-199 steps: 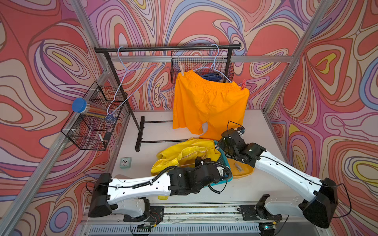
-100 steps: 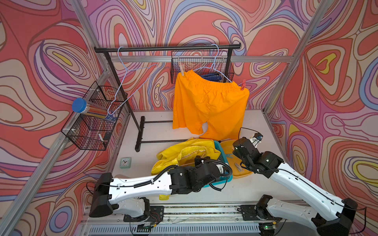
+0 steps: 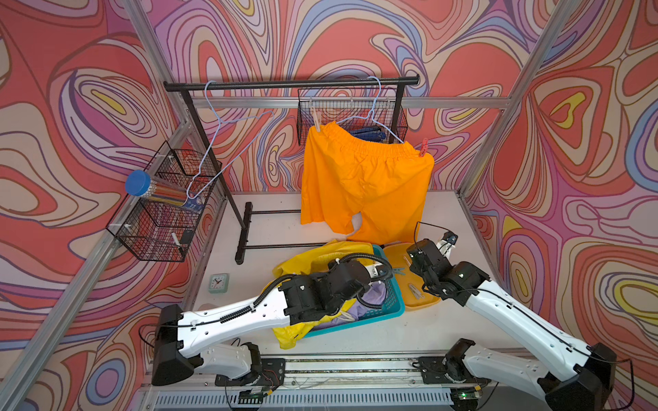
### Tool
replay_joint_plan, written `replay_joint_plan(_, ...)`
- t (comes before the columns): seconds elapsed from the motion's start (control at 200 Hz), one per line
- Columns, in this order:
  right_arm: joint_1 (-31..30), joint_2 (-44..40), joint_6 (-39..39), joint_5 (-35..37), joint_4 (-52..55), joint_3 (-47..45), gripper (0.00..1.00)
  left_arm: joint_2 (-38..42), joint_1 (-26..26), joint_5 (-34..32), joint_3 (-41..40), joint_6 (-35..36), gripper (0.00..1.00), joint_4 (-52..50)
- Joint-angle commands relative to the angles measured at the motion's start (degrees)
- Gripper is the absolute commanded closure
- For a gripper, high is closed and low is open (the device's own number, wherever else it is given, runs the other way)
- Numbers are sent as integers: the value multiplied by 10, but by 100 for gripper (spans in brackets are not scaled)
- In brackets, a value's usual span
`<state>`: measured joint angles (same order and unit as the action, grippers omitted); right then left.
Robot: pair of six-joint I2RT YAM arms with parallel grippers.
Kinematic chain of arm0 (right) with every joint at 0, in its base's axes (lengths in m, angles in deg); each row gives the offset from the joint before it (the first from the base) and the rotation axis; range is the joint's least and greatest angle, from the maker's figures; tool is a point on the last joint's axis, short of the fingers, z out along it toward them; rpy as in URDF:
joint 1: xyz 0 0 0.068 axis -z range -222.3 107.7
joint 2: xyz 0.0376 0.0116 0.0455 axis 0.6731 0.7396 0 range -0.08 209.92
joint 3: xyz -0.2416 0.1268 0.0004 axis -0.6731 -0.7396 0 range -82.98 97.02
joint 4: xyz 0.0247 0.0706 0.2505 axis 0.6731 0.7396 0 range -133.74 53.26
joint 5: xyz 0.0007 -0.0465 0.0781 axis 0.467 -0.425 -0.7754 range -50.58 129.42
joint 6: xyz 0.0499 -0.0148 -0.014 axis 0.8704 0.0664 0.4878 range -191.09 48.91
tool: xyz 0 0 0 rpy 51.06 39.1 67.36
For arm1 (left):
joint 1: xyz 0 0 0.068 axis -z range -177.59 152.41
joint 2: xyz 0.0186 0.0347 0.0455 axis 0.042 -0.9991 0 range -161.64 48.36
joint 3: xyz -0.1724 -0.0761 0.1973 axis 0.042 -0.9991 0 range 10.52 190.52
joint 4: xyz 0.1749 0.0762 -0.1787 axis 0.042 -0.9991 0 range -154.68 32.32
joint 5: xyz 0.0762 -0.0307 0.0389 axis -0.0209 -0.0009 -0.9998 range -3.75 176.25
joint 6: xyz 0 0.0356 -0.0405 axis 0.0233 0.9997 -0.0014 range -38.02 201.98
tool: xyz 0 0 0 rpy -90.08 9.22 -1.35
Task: Remove the clothespins securing shorts to the hanger
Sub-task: Place the clothespin in the storage box, then remove the shorts from the hanger.
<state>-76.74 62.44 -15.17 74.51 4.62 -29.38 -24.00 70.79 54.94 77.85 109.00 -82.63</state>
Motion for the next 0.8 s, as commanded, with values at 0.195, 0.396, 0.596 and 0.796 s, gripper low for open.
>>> replay_joint_plan(0.195, 26, 64, -56, -47, -43, 6, 52, 51, -50, 99, -5, -93, 100, -38)
replay_joint_plan(0.396, 36, 86, -95, -67, -69, 12, 43, 82, -90, 139, -22, -136, 100, -44)
replay_joint_plan(0.596, 36, 65, -143, -139, -128, 28, 41, 109, -134, 192, -42, -167, 100, -27)
replay_joint_plan(0.796, 35, 39, -168, -290, -215, 31, 48, 111, -156, 252, -45, -191, 100, -27)
